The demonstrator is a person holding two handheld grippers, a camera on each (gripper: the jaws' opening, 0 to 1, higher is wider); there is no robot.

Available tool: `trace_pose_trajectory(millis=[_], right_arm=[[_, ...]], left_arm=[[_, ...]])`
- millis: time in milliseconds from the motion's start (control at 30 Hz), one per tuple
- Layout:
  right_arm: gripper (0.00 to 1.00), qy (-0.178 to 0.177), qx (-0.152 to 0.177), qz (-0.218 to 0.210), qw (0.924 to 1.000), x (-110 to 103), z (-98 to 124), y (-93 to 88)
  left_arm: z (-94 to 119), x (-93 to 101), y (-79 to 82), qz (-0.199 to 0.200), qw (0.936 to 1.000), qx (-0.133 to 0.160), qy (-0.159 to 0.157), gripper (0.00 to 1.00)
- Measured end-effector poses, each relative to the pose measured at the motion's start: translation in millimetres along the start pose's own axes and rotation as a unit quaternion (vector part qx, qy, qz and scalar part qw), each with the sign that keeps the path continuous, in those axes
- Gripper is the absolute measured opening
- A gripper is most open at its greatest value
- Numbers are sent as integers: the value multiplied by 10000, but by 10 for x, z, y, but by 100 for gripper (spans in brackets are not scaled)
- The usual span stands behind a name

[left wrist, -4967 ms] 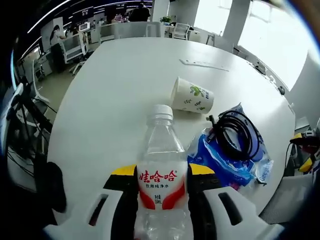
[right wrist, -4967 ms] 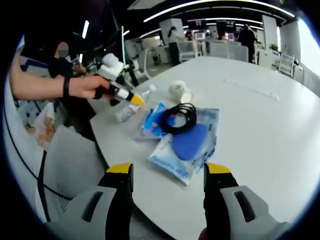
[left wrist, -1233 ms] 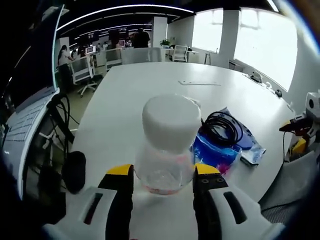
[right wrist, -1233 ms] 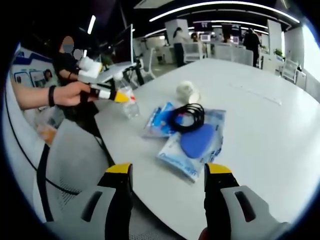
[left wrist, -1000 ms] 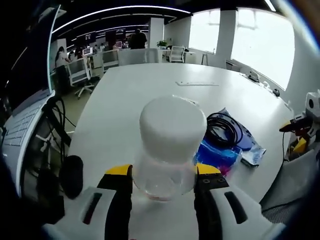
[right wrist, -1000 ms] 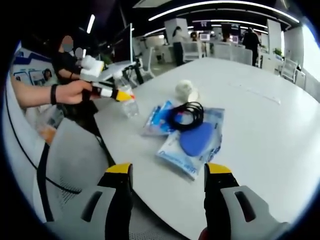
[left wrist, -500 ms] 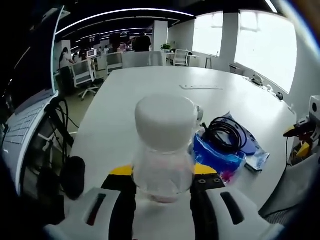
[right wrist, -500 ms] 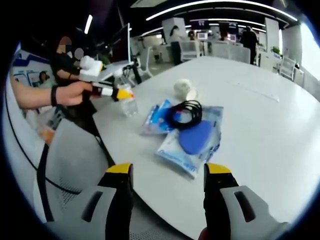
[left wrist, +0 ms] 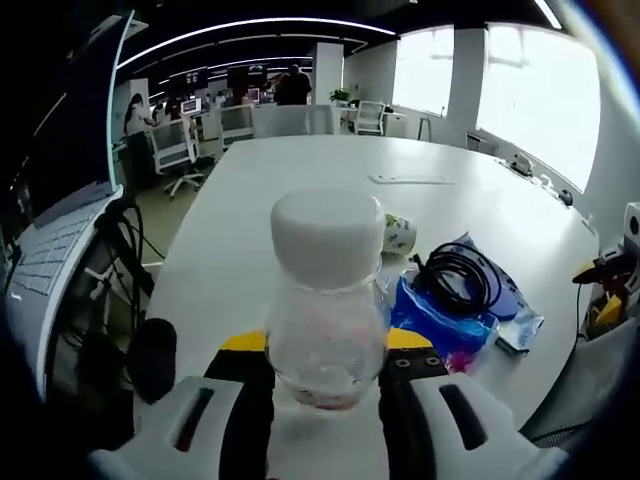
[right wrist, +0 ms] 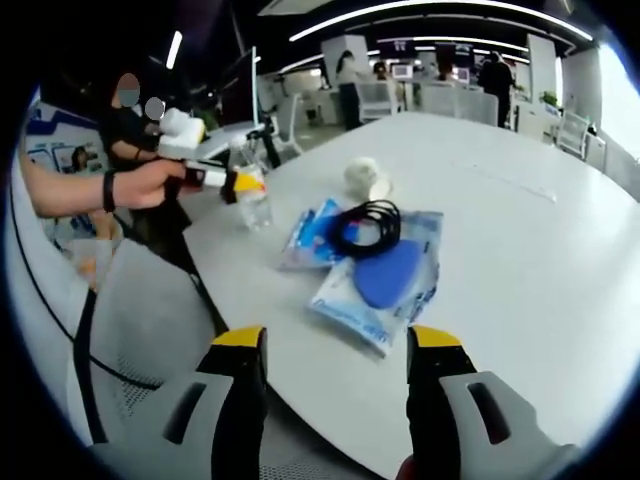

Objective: Arrange the tabletop items into an orderly group along one side of the table until the central work area is clear of visible clutter.

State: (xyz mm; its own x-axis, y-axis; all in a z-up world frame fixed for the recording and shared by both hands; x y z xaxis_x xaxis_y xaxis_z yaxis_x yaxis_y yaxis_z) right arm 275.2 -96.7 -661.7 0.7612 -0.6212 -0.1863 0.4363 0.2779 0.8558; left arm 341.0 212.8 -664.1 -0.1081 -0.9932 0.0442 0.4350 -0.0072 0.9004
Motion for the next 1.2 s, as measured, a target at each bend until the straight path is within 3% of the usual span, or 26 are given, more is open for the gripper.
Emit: trace_pose_trajectory(millis=[367,700,1200], right_arm=[[55,-23,-4,-51,10000,27,23,-7],[55,-117,-79,-106,9998,135,100,-51],[55,-164,-213,-169,9995,251,182,-100]], left_arm=[[-179,-97,201,21,9999,122,97,40],[-474,-97,393,49,9996,265,131,40],[-857,-154,543,178,9986,398,292,40]])
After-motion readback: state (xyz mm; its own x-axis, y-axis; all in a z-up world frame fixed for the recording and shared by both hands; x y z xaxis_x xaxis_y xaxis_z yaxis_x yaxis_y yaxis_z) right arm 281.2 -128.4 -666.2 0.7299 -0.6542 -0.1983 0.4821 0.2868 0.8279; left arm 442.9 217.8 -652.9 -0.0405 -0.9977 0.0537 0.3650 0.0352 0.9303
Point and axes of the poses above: the point that each gripper's makers call its tool centre point, and the gripper's own axes: z roughly backward along the fingers, x roughly to its right, y roughly out of its top, the point moved 1 cm from there along z, roughly backward along the fingers, and after that the axes turned 12 degrees about x, right-handed, at the moved point
